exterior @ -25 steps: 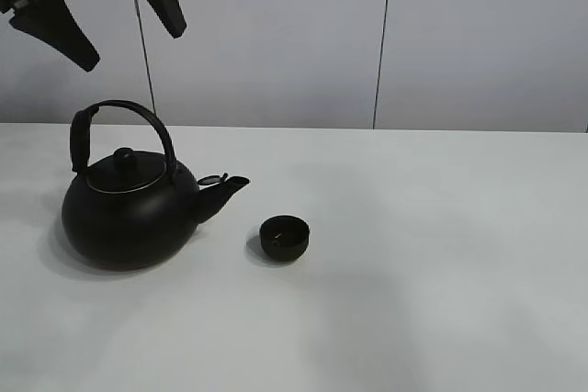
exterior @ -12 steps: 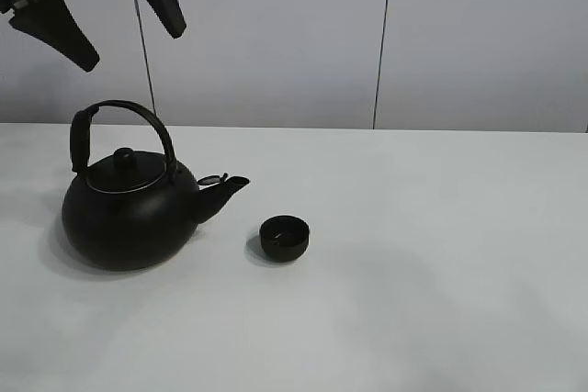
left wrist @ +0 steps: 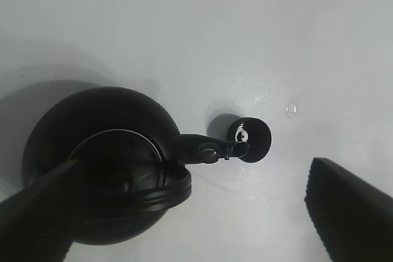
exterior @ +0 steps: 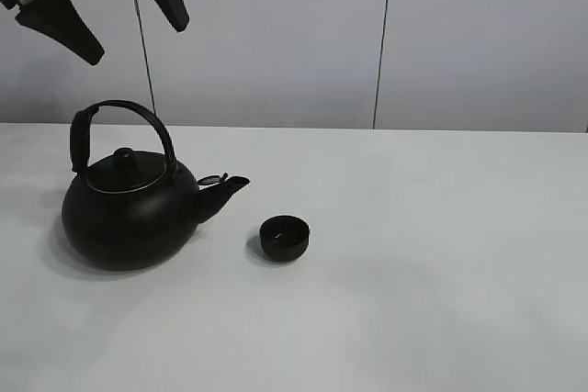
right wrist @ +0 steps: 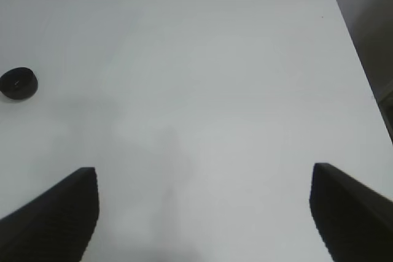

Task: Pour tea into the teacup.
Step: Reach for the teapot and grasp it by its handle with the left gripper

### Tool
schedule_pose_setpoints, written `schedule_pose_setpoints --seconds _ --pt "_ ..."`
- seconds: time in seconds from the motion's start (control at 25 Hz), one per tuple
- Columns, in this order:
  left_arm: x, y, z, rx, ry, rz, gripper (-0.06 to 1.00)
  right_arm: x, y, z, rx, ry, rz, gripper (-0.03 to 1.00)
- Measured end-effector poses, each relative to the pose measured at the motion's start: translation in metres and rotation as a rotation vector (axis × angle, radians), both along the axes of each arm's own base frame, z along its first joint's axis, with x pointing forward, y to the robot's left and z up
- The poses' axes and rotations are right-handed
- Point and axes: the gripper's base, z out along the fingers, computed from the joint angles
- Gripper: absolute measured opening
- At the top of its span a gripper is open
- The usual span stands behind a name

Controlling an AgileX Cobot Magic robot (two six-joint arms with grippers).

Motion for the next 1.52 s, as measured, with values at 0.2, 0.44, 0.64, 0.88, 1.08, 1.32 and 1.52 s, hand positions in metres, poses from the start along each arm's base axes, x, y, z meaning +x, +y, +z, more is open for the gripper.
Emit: schedule_pose_setpoints --seconds 0.2,0.44,0.64,0.88,1.08,1.32,1.52 --pt "0.000 0.000 0.000 0.000 -0.001 0.000 0.69 0.001 -0.001 -0.008 -0.003 0.050 -0.003 0.64" --pt "0.000 0.000 0.000 0.000 -0.001 0.000 0.69 0.001 -0.001 -0.008 -0.004 0.049 -0.004 0.64" --pt "0.000 0.000 0.000 0.000 -0.001 0.000 0.69 0.001 -0.001 -0.007 -0.004 0.048 -0.004 0.64" --pt "0.000 0.000 0.000 0.000 -0.001 0.000 0.69 0.001 -0.001 -0.007 -0.004 0.048 -0.004 0.64" --pt "0.000 -0.001 0.000 -0.011 0.002 0.001 0.69 0.001 -0.001 -0.007 -0.004 0.048 -0.004 0.64" --pt "-0.014 -0.004 0.017 -0.022 -0.063 -0.005 0.69 0.001 -0.001 -0.007 -0.004 0.048 -0.004 0.64" --pt "-0.056 -0.015 0.047 0.034 -0.406 -0.152 0.69 0.001 -0.001 -0.007 -0.004 0.048 -0.004 0.64"
